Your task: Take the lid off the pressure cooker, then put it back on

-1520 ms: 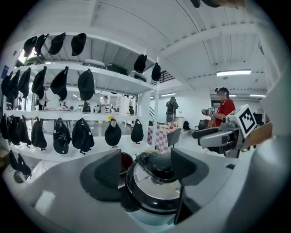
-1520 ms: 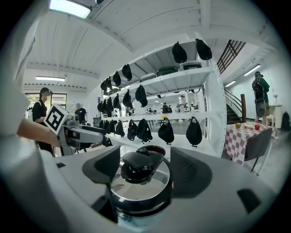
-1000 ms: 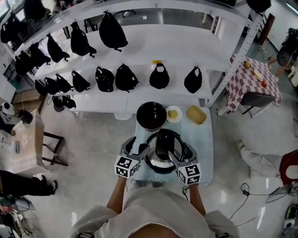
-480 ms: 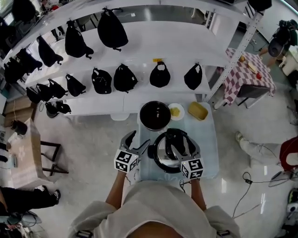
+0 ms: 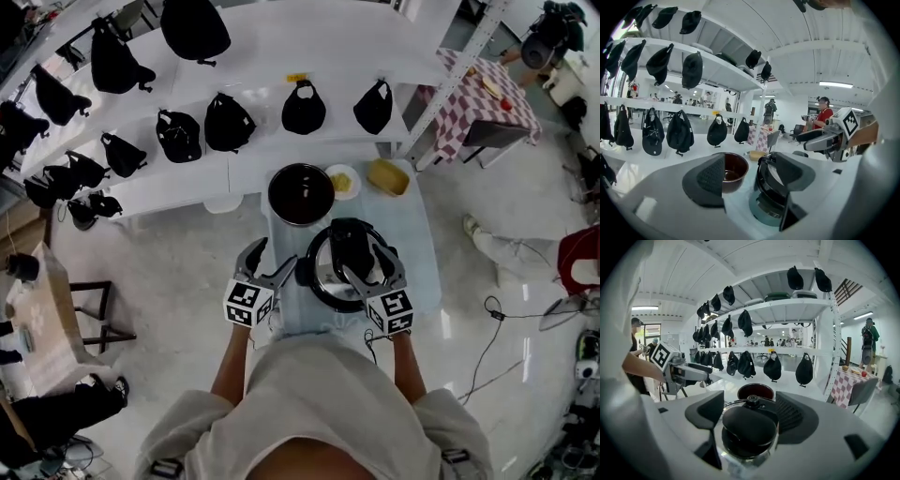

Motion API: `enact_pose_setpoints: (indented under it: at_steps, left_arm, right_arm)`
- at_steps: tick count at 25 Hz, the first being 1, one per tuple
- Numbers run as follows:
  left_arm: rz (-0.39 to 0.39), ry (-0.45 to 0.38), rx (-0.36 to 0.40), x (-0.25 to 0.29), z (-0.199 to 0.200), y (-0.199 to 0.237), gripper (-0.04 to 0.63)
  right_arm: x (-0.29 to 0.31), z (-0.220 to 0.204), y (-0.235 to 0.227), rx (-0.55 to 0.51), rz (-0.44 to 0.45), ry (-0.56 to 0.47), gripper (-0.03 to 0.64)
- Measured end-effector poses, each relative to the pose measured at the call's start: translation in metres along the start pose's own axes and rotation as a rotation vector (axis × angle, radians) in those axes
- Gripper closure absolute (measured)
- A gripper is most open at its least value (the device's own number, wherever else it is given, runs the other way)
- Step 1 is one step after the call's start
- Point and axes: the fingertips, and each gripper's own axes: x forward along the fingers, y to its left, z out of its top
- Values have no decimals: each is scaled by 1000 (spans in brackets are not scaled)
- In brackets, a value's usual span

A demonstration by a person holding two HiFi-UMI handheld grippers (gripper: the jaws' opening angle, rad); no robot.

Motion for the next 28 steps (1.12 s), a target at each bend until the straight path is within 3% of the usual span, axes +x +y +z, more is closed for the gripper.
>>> enact_pose_setpoints:
  at_steps: [9,21,28]
  left_arm:
    - [-2,-3,-16,-4,-8,-3,273]
    - [-30,-10,-20,-3,-8,-17,273]
    - [-34,-21,-29,-6,-6,-18,273]
  right_arm:
    - [-4,-24,11,-134,114,139,299]
    - [-9,-53,20,-646,371,452,298]
    - [-3,-54,28,-824,543,580,298]
